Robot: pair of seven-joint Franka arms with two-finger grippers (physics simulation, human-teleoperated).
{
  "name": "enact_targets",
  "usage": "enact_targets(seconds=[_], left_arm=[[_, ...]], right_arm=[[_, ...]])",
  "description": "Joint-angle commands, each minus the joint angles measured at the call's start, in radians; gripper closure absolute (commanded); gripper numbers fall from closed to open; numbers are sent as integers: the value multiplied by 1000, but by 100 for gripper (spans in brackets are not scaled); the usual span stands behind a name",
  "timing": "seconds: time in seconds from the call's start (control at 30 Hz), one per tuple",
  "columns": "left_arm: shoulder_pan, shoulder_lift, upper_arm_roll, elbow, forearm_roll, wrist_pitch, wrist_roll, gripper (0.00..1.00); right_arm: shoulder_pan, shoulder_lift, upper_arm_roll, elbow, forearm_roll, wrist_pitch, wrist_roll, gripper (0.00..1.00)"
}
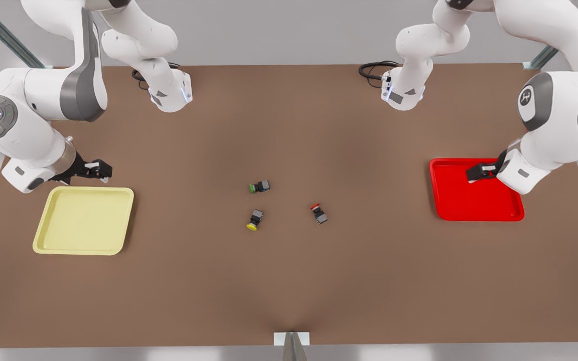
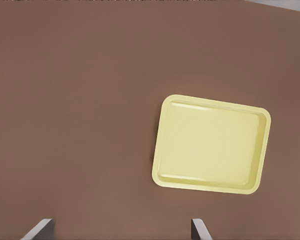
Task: Place the switches on the corresponding trays according to their colors
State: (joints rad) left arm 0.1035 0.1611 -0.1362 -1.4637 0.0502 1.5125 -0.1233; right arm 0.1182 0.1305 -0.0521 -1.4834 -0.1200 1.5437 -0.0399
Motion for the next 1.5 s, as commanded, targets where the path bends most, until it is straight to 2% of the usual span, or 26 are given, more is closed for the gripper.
enact_targets(seconds=[0.0,0.07,0.13,0.2,0.3,0.37,0.4,0.53,0.63,0.73,0.83,0.97,1.03,1.2,1.37,1.47], left_arm=[[-1,0,0,0,2,0,-1,0],[-10,3,-3,-3,2,2,-15,0],[-73,12,-3,-3,2,2,-81,0],[-179,29,-3,0,4,2,-203,0],[-315,156,-3,86,2,0,-446,0],[-412,261,0,135,13,3,-614,0],[-467,325,-2,175,22,3,-739,0],[-558,443,0,201,36,110,-966,0],[-573,486,0,218,37,126,-951,0],[-578,506,-2,192,28,153,-961,0],[-651,472,-2,7,-33,276,-987,0],[-703,469,1,-86,-69,360,-1046,0],[-688,430,1,-197,-53,463,-1023,1],[-634,423,17,-195,-16,483,-993,1],[-648,460,41,-164,42,646,-911,1],[-624,483,55,-161,16,669,-891,1]], right_arm=[[0,0,0,0,0,1,0,0],[1,21,0,2,0,3,3,0],[70,106,11,12,14,7,236,0],[176,190,15,15,140,30,495,0],[339,308,17,-3,206,179,788,0],[411,311,20,-147,221,397,1020,0],[416,311,58,-216,221,496,1098,0],[443,422,67,-213,272,618,1114,0],[475,475,67,-209,303,697,1114,0],[494,511,67,-195,289,711,943,0],[485,540,67,-178,255,733,940,0],[474,555,67,-178,215,736,908,0],[480,566,67,-178,215,757,910,0],[491,617,67,-120,217,756,923,0],[488,633,66,-104,215,762,913,0],[479,637,66,-104,200,765,910,0]])
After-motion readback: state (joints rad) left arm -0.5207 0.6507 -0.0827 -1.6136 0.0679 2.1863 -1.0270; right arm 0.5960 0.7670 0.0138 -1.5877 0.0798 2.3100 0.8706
